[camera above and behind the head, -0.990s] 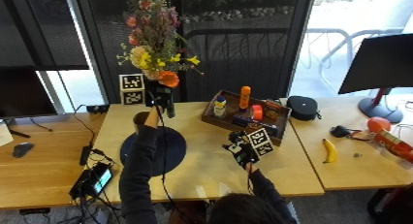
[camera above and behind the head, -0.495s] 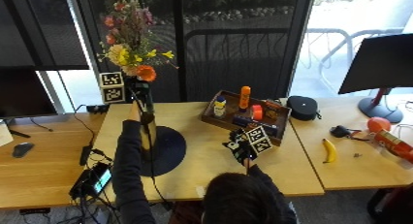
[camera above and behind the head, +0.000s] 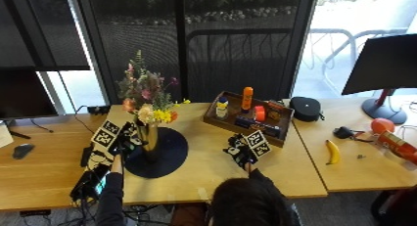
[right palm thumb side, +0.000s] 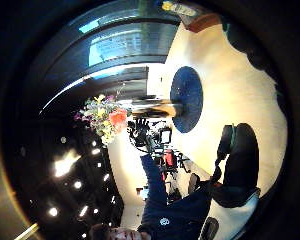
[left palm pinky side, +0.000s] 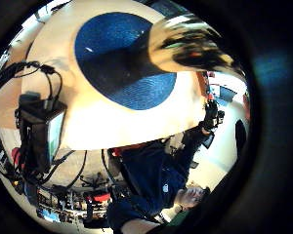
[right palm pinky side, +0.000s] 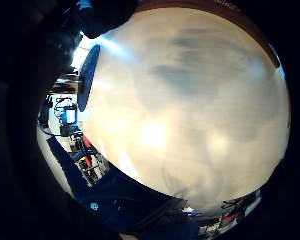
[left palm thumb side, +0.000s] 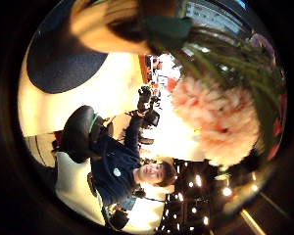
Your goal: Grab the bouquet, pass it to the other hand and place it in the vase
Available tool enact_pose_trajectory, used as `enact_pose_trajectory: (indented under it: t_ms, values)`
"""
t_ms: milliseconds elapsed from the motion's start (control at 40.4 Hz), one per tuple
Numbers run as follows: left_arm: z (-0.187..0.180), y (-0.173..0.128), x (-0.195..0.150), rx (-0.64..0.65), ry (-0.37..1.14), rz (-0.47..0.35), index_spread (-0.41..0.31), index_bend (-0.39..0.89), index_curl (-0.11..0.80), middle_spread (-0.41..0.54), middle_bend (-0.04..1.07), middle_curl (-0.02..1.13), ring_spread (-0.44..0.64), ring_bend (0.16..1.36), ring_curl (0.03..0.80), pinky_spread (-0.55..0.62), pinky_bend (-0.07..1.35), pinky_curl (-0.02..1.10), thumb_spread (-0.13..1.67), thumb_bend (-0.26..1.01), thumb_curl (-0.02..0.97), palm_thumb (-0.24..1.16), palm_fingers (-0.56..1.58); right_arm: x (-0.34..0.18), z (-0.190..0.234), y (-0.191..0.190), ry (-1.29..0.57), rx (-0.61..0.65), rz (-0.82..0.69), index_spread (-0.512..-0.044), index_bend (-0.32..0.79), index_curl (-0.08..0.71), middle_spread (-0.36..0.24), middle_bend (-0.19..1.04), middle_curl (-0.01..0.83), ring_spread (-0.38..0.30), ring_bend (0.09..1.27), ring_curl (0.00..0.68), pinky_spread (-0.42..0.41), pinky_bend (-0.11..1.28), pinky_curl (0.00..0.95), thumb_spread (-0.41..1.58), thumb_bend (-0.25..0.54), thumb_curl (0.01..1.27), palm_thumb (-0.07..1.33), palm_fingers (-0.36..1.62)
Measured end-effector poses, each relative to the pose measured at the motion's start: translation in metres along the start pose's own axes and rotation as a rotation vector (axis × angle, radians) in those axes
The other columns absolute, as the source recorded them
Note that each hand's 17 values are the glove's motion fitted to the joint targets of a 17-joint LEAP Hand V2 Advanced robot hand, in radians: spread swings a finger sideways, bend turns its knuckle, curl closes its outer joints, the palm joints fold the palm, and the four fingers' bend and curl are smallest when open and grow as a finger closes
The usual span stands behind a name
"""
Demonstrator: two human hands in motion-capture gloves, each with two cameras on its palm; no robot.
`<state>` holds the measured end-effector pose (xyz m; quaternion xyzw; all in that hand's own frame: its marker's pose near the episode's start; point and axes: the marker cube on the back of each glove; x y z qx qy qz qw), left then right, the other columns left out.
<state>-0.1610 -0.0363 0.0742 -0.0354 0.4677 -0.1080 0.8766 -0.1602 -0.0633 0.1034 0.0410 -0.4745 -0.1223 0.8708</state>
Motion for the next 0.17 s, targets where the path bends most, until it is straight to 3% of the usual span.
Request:
enact_pose_trajectory:
  t_ms: [173]
  values:
    - [-0.003, 0.014, 0.004, 0.075, 0.005, 0.045, 0.123, 0.02, 0.154, 0.421, 0.14, 0.34, 0.46, 0.58, 0.336, 0.47, 0.45, 0.44, 0.98, -0.02, 0.395, 0.73, -0.23, 0.004, 0.002, 0.002, -0.008, -0.004, -0.035, -0.265, 0.13, 0.252, -0.145, 0.25, 0.494, -0.130, 0.31, 0.426, -0.009, 0.42, 0.394, 1.13, -0.007, 0.66, 1.06, 0.62]
